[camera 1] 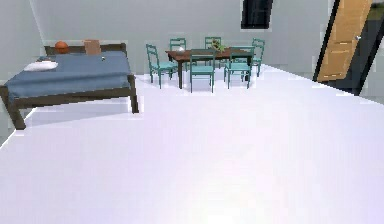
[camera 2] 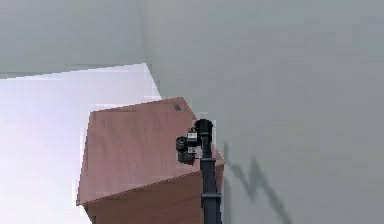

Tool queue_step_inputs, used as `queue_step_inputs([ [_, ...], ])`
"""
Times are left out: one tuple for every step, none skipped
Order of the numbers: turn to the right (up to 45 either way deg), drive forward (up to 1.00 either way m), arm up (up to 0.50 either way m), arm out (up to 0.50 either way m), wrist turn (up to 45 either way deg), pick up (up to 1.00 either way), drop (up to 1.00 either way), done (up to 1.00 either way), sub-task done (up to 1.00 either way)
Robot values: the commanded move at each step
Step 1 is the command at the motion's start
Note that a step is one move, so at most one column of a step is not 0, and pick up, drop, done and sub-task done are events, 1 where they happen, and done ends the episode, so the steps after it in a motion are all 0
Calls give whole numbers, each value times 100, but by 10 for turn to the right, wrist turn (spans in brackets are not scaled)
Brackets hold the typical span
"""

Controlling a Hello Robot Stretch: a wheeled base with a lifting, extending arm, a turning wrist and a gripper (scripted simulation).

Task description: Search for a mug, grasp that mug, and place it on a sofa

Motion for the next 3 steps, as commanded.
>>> queue_step_inputs([
  [0, 0, 32, 0, 0, 0, 0, 0, 0],
  [0, 0, 0, 0, -450, 0, 0, 0, 0],
  [0, 0, 0, 0, -450, 0, 0, 0, 0],
])
